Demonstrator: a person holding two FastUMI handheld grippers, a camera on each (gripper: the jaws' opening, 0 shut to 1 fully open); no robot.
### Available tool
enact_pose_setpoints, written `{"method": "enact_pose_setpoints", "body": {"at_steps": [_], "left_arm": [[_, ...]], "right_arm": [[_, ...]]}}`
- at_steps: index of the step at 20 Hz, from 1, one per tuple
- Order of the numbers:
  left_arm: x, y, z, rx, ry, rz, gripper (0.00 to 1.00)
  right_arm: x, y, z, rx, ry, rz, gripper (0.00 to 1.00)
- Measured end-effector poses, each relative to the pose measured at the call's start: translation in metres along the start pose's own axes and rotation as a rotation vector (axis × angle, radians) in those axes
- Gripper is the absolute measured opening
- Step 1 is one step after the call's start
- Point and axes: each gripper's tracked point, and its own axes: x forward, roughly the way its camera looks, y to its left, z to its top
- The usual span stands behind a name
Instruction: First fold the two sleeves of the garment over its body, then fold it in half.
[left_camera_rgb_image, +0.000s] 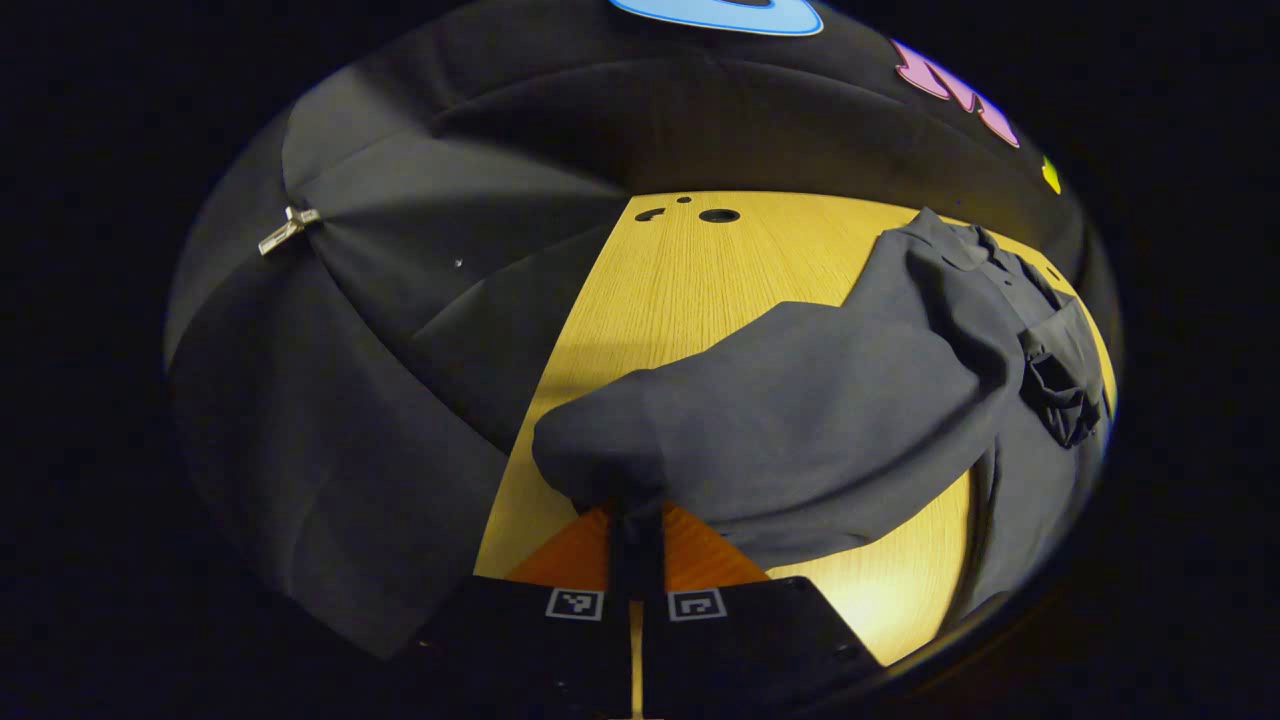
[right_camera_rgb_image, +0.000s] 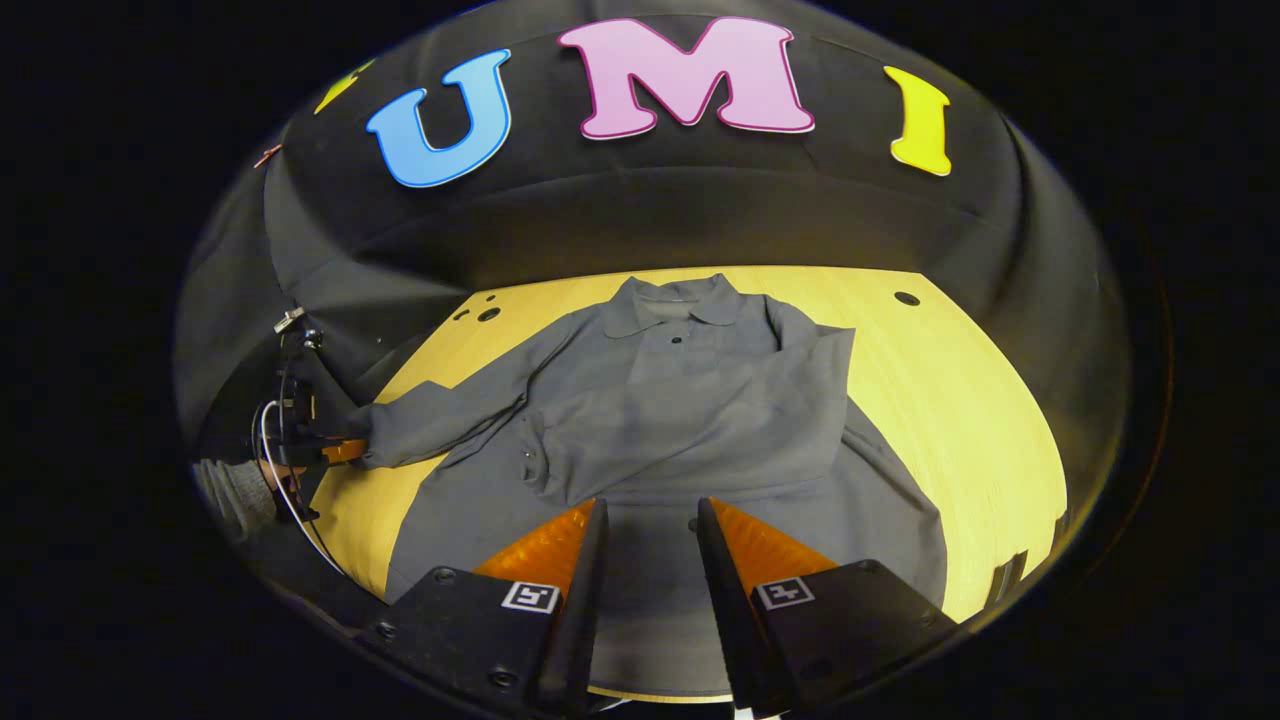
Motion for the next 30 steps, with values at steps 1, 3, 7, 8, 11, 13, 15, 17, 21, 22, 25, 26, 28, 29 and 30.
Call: {"method": "enact_pose_setpoints", "body": {"at_steps": [1,3,7,8,11,13,15,17,21,22,25,26,28,29,30], "left_arm": [[-0.007,-0.001,0.003,-0.018,-0.009,0.008,0.08],[-0.028,-0.003,0.02,-0.049,-0.068,0.018,0.08],[-0.082,-0.013,0.064,-0.051,-0.213,0.018,0.08],[-0.096,-0.021,0.077,-0.055,-0.247,0.007,0.08],[-0.133,-0.055,0.115,-0.042,-0.343,-0.029,0.08],[-0.158,-0.087,0.137,-0.028,-0.396,-0.07,0.08],[-0.178,-0.125,0.154,-0.004,-0.433,-0.121,0.07],[-0.19,-0.164,0.168,0.039,-0.462,-0.171,0.07],[-0.2,-0.248,0.175,0.099,-0.47,-0.281,0.07],[-0.202,-0.267,0.175,0.111,-0.464,-0.306,0.07],[-0.201,-0.322,0.171,0.138,-0.448,-0.36,0.08],[-0.2,-0.337,0.169,0.142,-0.44,-0.375,0.08],[-0.193,-0.37,0.162,0.151,-0.422,-0.399,0.08],[-0.191,-0.386,0.156,0.149,-0.415,-0.411,0.08],[-0.186,-0.4,0.151,0.145,-0.401,-0.421,0.08]], "right_arm": [[-0.001,-0.005,0.001,0.001,-0.007,-0.003,0.56],[-0.007,-0.017,0.003,0.002,-0.02,-0.009,0.56],[-0.017,-0.044,-0.006,0.033,-0.019,-0.027,0.56],[-0.018,-0.052,-0.008,0.043,-0.017,-0.034,0.56],[-0.023,-0.079,-0.01,0.072,-0.019,-0.059,0.56],[-0.023,-0.096,-0.008,0.094,-0.027,-0.074,0.56],[-0.027,-0.113,-0.007,0.106,-0.035,-0.089,0.56],[-0.032,-0.127,-0.007,0.12,-0.04,-0.101,0.56],[-0.038,-0.158,-0.011,0.153,-0.046,-0.131,0.56],[-0.04,-0.166,-0.012,0.16,-0.046,-0.138,0.56],[-0.045,-0.188,-0.017,0.181,-0.044,-0.156,0.56],[-0.046,-0.195,-0.018,0.185,-0.041,-0.161,0.56],[-0.047,-0.21,-0.021,0.193,-0.034,-0.168,0.56],[-0.047,-0.216,-0.023,0.197,-0.03,-0.17,0.56],[-0.046,-0.223,-0.024,0.201,-0.024,-0.171,0.56]]}}
